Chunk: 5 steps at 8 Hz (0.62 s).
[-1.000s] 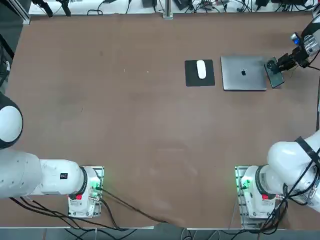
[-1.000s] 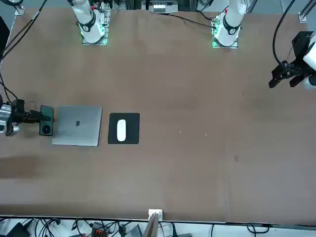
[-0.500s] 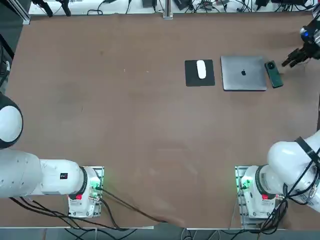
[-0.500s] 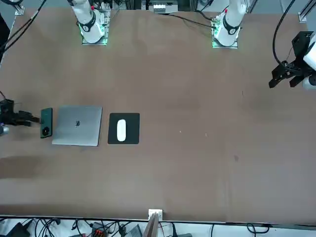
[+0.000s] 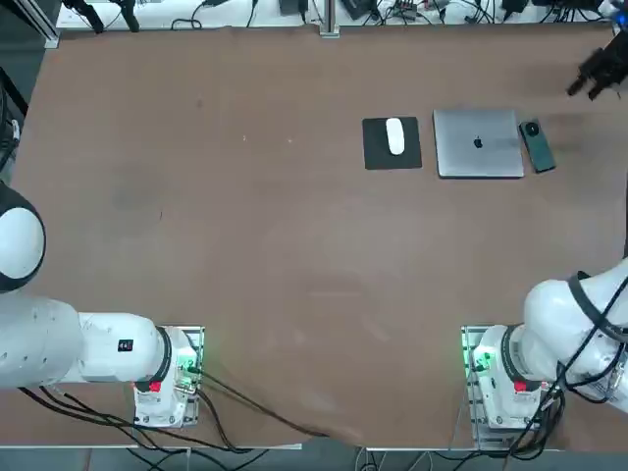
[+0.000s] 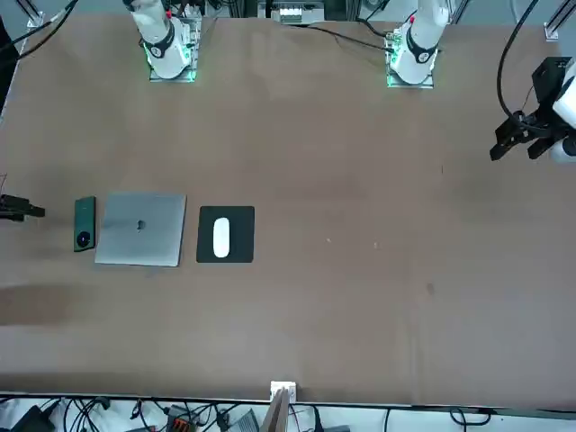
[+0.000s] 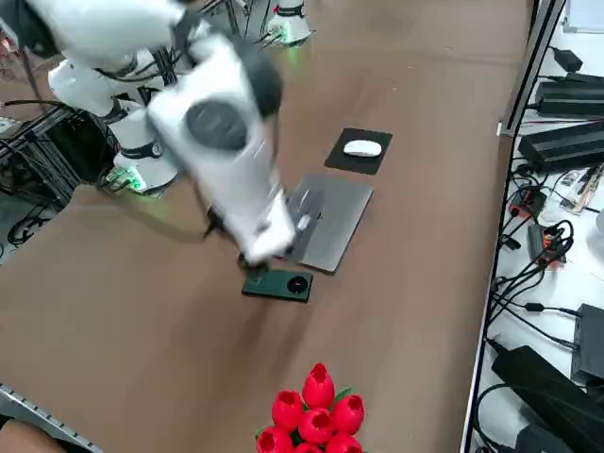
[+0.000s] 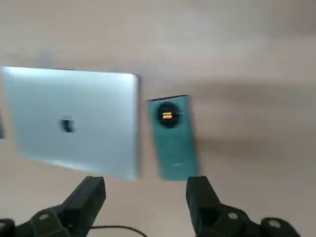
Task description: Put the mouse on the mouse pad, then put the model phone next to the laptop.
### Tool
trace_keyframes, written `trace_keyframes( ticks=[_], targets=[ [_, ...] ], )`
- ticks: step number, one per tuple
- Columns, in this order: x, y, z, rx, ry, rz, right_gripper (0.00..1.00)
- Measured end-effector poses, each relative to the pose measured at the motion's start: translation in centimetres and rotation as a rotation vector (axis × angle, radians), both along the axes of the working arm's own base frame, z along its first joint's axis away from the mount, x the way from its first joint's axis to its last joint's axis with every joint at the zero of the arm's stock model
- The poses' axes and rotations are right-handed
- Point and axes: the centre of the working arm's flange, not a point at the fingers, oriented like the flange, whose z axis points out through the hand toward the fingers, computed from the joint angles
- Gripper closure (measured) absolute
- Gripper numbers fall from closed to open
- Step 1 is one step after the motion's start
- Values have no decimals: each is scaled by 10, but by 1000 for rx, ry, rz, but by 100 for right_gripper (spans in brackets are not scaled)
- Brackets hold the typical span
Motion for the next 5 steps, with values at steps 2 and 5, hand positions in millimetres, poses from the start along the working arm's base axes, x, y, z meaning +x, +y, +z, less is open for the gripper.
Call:
trace_keyframes(
  ticks=[2, 5],
  targets=[
    [14, 101, 71, -67, 20, -43, 0],
    [-9, 221, 169, -158, -14, 64, 0]
  ],
)
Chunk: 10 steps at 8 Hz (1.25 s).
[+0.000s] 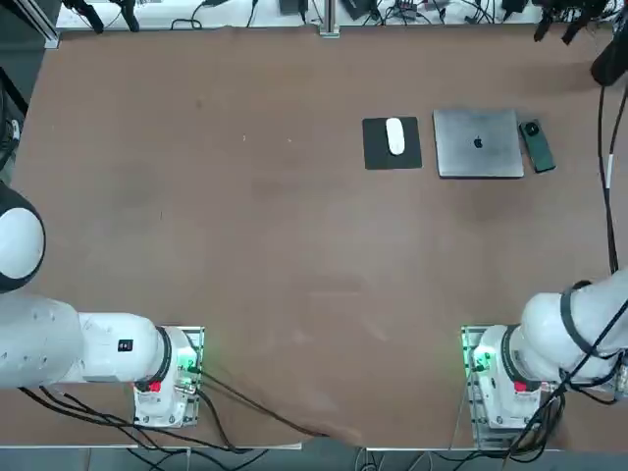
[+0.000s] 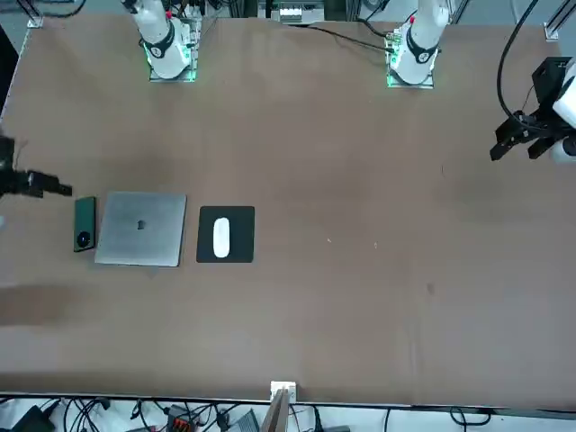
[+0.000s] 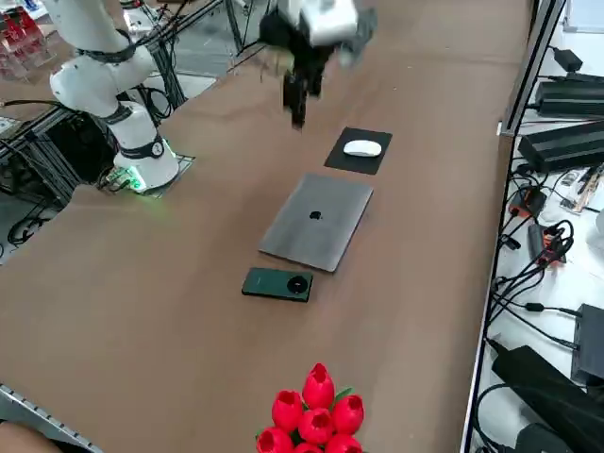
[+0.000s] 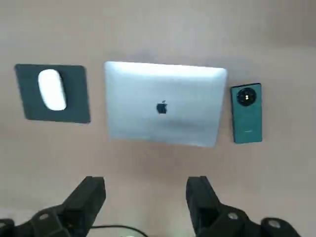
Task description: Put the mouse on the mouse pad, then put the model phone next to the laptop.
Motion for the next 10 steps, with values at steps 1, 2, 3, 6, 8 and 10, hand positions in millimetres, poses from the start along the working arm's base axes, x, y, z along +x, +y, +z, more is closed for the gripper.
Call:
trace_keyframes(
  ticks=[1, 2, 3, 6, 8, 10],
  targets=[
    [-6, 35, 17, -20, -13, 30, 0],
    [-9, 54, 25, -26, -17, 50, 0],
    [-10, 59, 29, -27, -22, 55, 0],
    [-9, 51, 30, -68, -36, 24, 0],
    [-20, 63, 30, -70, -140, 25, 0],
    [-53, 55, 29, -69, -223, 7, 0]
  ],
)
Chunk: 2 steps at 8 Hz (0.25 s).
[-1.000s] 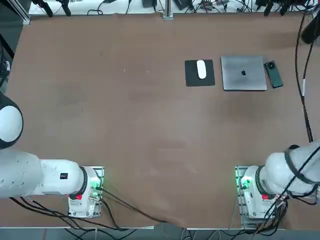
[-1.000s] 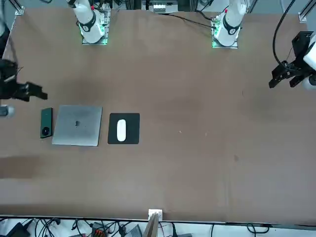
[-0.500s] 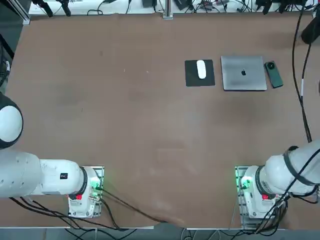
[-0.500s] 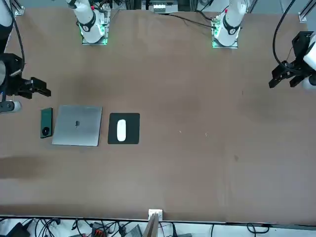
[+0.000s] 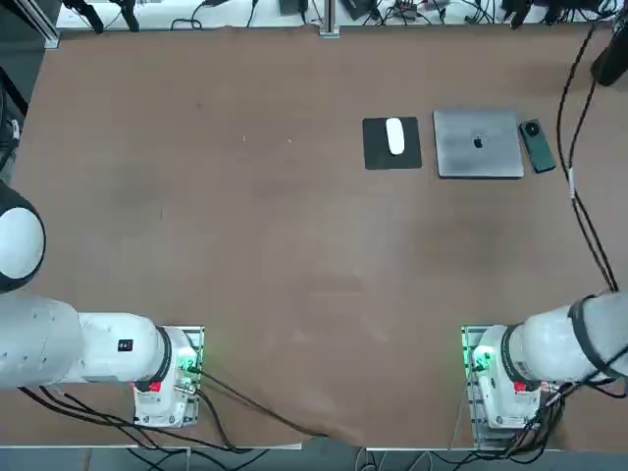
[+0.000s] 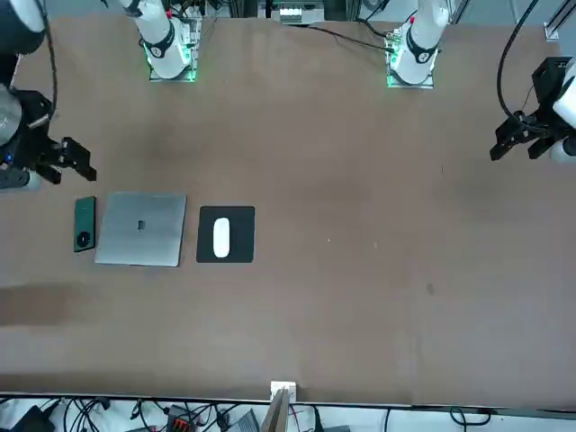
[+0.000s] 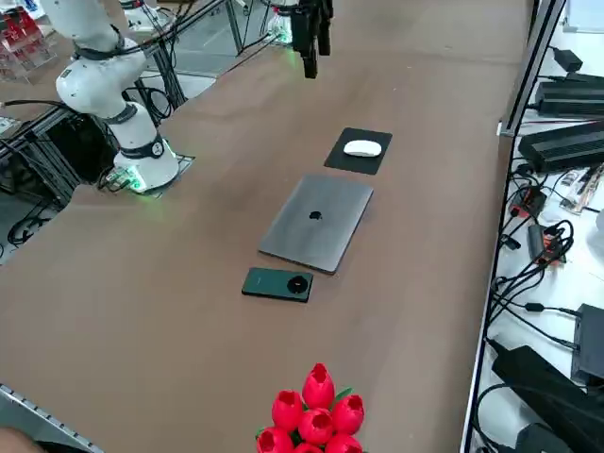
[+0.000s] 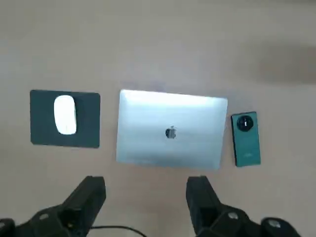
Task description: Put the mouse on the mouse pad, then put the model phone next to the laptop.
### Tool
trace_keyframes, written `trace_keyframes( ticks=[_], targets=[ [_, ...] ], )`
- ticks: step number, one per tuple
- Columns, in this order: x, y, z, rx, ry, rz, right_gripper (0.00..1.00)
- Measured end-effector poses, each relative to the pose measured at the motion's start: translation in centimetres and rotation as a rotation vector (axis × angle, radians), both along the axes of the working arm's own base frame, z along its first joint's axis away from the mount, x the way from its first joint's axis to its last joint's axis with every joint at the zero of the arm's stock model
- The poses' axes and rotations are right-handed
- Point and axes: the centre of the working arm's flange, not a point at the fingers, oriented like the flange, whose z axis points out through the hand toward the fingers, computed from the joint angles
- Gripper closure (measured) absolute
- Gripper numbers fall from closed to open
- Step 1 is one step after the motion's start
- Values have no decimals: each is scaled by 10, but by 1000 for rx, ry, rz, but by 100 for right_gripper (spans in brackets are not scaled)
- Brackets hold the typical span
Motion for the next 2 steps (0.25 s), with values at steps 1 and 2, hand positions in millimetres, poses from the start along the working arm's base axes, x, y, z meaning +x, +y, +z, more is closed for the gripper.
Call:
trace_keyframes(
  ticks=[1, 2],
  targets=[
    [-13, -8, -1, 1, 2, -13, 0],
    [-19, -14, -4, 2, 14, -24, 0]
  ],
)
